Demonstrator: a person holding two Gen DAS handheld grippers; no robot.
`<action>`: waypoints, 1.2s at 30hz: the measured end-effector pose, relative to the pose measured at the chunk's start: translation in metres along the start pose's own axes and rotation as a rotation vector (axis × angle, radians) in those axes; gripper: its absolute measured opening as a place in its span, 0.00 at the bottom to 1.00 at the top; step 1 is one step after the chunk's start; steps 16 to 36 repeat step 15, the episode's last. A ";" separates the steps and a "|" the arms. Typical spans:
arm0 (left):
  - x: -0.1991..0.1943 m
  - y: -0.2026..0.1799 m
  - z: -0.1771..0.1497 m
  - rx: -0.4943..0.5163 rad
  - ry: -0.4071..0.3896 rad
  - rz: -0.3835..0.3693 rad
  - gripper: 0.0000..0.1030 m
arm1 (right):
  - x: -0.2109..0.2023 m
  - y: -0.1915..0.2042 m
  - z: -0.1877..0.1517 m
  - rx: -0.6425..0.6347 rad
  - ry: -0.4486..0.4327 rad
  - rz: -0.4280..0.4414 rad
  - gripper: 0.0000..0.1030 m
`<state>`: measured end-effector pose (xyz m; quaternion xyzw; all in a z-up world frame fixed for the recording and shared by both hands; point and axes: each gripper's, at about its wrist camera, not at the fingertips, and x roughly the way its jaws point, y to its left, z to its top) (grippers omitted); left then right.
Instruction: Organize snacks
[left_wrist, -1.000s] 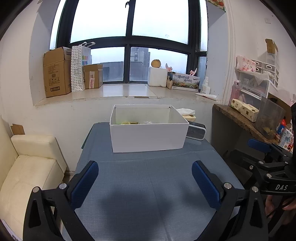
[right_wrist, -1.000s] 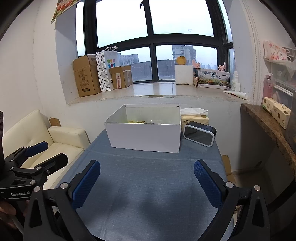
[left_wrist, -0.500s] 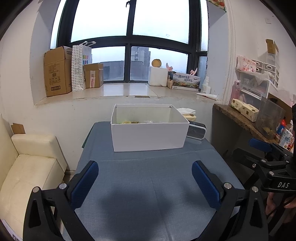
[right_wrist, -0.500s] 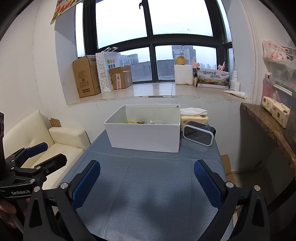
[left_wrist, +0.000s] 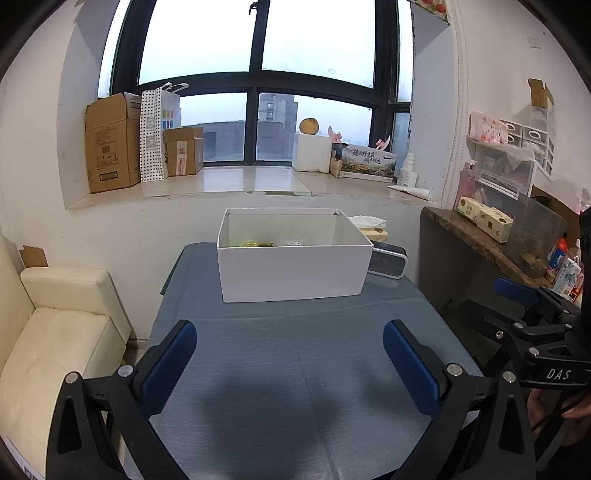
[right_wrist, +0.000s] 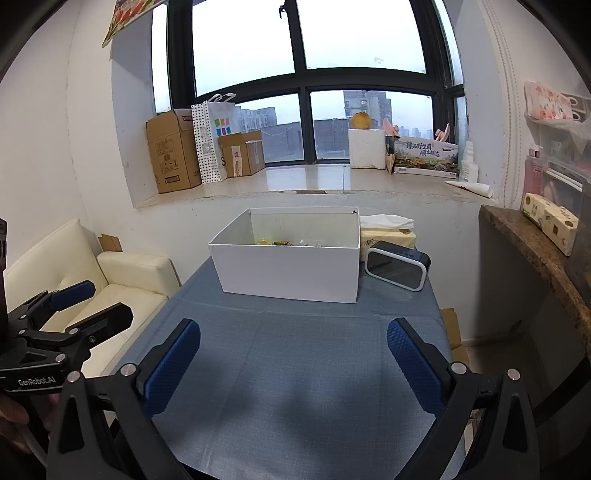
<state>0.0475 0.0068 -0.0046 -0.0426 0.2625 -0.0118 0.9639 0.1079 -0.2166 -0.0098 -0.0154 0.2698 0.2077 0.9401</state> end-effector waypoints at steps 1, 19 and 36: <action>0.000 0.000 0.000 -0.001 0.001 0.001 1.00 | 0.000 0.000 0.000 -0.001 0.000 0.000 1.00; -0.002 0.003 0.002 -0.014 0.000 -0.003 1.00 | -0.001 0.003 -0.001 -0.007 0.003 0.009 1.00; -0.002 0.003 0.002 -0.014 0.000 -0.003 1.00 | -0.001 0.003 -0.001 -0.007 0.003 0.009 1.00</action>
